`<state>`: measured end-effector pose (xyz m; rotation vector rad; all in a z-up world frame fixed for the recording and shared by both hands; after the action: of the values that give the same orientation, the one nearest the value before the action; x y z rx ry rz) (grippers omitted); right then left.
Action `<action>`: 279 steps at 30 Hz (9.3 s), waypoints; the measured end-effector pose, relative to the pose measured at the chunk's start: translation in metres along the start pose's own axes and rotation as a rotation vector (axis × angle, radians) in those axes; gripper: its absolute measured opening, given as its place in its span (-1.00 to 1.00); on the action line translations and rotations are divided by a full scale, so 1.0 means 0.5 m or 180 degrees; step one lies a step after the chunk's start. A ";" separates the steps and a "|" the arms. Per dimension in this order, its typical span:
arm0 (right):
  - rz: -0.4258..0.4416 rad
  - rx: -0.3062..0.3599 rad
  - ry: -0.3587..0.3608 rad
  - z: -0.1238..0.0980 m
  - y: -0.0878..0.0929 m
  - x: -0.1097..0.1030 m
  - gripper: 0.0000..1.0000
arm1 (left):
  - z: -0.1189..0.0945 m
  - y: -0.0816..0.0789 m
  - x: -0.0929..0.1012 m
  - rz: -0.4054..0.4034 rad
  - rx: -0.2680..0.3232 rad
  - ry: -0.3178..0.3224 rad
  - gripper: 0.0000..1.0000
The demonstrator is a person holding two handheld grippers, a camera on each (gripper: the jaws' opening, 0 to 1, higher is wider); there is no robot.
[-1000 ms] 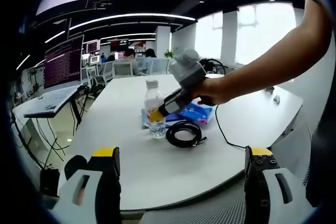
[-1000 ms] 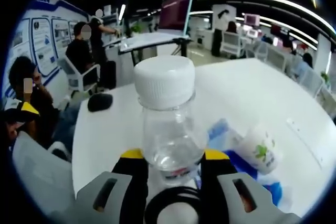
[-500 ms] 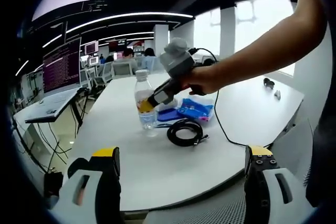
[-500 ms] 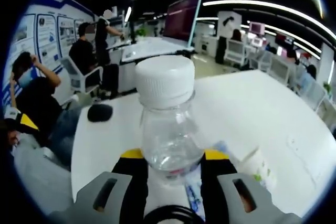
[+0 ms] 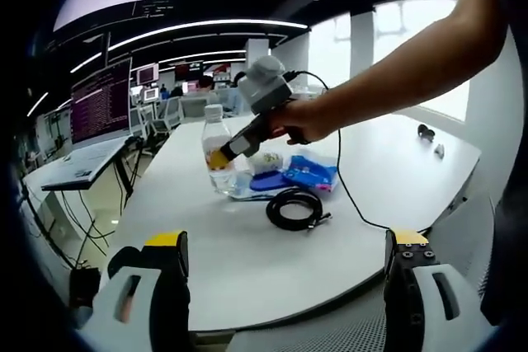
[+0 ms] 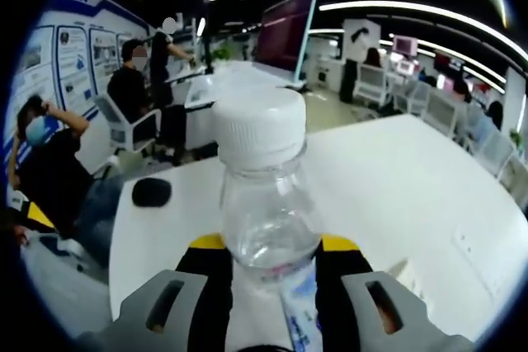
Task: Arrange the tabletop items into an orderly group along one side of the table until the central work area is clear of visible clutter.
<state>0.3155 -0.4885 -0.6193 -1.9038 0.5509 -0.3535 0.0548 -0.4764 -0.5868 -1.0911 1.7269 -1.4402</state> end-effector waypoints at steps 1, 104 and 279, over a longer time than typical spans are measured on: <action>-0.0001 0.0001 0.0001 0.001 -0.004 -0.001 -0.31 | 0.000 0.001 0.000 -0.0005 -0.0008 0.0005 1.00; 0.0001 0.0076 -0.0205 0.254 -0.028 0.123 -0.26 | 0.004 0.021 -0.056 -0.0373 -0.0190 -0.0485 1.00; -0.0486 -0.1189 -0.0287 -0.103 0.143 0.237 0.93 | 0.006 0.019 -0.016 -0.0107 -0.0233 -0.0232 1.00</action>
<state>0.3759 -0.6145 -0.6667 -2.3181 0.4336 -0.2743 0.0592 -0.4699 -0.5971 -1.2019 1.7293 -1.3496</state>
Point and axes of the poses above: the point that each gripper's makers call its tool centre point, and the gripper's own axes: z roughly forward along the fingers, x roughly to its right, y roughly out of its underside, the point moved 3 cm from there along -z, roughly backward along the fingers, and after that the axes turned 12 degrees about x, right-handed, at the moved point
